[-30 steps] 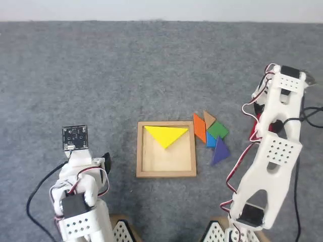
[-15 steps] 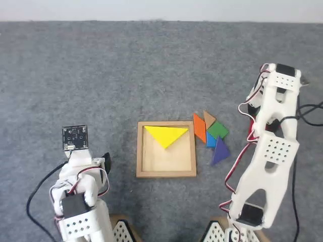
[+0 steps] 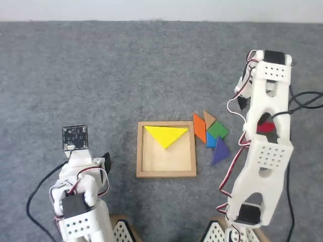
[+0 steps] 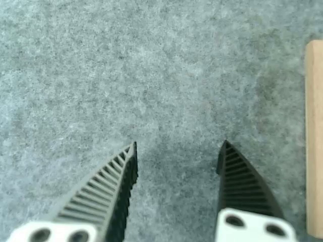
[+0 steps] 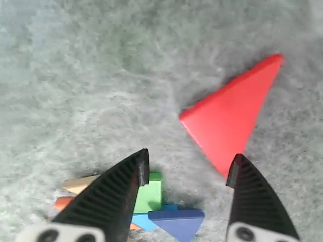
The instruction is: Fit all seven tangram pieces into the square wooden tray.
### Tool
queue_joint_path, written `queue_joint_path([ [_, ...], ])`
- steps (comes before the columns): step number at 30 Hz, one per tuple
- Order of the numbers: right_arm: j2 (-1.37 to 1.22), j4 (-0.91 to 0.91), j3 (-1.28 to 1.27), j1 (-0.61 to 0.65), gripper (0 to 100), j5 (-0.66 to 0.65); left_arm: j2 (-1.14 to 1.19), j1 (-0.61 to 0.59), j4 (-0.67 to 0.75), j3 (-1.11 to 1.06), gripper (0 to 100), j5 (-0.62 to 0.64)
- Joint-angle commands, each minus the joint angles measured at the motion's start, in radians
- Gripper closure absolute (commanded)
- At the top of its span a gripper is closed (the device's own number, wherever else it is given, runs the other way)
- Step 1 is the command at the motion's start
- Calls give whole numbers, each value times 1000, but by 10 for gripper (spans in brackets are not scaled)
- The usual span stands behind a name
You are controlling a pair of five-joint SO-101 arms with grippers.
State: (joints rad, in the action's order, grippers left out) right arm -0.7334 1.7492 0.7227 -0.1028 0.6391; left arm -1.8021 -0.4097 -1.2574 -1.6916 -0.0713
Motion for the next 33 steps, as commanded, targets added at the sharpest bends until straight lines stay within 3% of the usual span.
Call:
queue_joint_path([
  [1, 21, 1, -6, -10, 664, -3, -15, -5, -5, 8, 755, 9],
  [17, -117, -61, -5, -44, 637, 2, -15, -5, -5, 8, 755, 9],
  [21, -119, -96, -11, -88, 638, 74, -15, -5, -5, 8, 755, 9],
  [33, -171, -102, -8, -74, 649, 38, -15, -5, -5, 8, 755, 9],
])
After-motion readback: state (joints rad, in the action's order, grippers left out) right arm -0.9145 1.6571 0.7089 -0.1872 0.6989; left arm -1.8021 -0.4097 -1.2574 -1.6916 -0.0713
